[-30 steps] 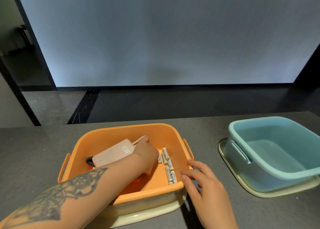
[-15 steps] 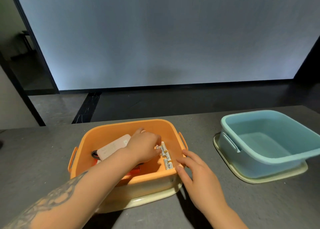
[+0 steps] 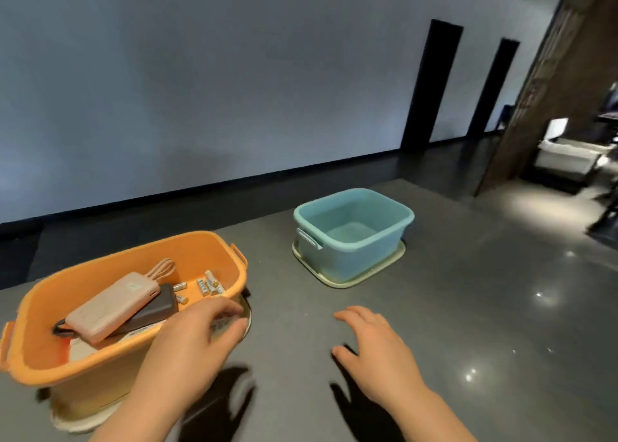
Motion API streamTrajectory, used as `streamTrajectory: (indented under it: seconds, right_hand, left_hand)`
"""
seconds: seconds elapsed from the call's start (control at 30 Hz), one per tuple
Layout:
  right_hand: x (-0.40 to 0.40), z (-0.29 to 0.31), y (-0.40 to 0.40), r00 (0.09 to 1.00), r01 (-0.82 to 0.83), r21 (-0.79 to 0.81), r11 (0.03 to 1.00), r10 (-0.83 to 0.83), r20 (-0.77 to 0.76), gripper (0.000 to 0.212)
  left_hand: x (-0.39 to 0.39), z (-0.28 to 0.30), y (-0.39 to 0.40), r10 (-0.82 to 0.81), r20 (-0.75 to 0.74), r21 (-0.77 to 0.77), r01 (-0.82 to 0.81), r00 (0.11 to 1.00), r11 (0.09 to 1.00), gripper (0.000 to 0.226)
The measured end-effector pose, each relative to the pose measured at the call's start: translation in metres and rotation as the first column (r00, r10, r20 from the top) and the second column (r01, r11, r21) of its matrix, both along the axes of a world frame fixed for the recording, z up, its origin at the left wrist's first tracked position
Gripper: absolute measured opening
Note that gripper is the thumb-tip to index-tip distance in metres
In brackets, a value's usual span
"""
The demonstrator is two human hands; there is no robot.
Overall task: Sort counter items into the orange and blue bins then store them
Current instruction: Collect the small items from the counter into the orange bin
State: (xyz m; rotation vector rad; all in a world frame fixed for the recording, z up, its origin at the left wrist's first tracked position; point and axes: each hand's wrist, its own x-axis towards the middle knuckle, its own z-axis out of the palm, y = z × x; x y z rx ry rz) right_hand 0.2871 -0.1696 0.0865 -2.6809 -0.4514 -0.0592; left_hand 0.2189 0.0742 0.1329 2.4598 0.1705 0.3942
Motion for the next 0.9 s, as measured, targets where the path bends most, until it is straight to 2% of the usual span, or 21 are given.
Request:
streamTrajectory:
  seconds: [0.17,0.33,0.47,0.57,0.77,0.9]
  right_hand:
    - [-0.094,-0.009,-0.064,0.946,0.324,0.008,0.946,-0.324,0.016,0.047]
    - [-0.211,-0.008,-0.134,0.807,0.590,-0.016,0.807,-0.590,0.007,0.047]
    - [-0.314,0.007,-0.193,0.561,0.828,-0.025,0.560,-0.826,0.061,0.045]
    - [-0.389,0.009,-0.225,0.369,0.929,-0.005,0.370,-0.926,0.074,0.045]
    - [-0.541,0.002,-0.264,0.041,0.998,0.038,0.043,-0.998,0.053,0.044]
    - [-0.651,-0.001,-0.292,-0.167,0.986,0.028,-0.165,-0.984,0.060,0.044]
  left_hand:
    - [0.000,0.003,-0.051,-0.284,0.046,0.062,0.281,0.958,0.958,0.011]
    - [-0.022,-0.007,-0.147,-0.585,0.022,0.053,0.583,0.811,0.811,0.012]
    - [-0.065,-0.005,-0.248,-0.815,0.017,0.045,0.814,0.580,0.580,0.013]
    - [-0.112,-0.003,-0.316,-0.919,0.024,0.023,0.919,0.394,0.394,0.014]
    - [-0.225,-0.011,-0.434,-0.999,-0.024,0.078,0.996,0.040,0.038,0.013]
    - [-0.327,-0.012,-0.508,-0.990,-0.026,0.071,0.987,-0.140,-0.142,0.019]
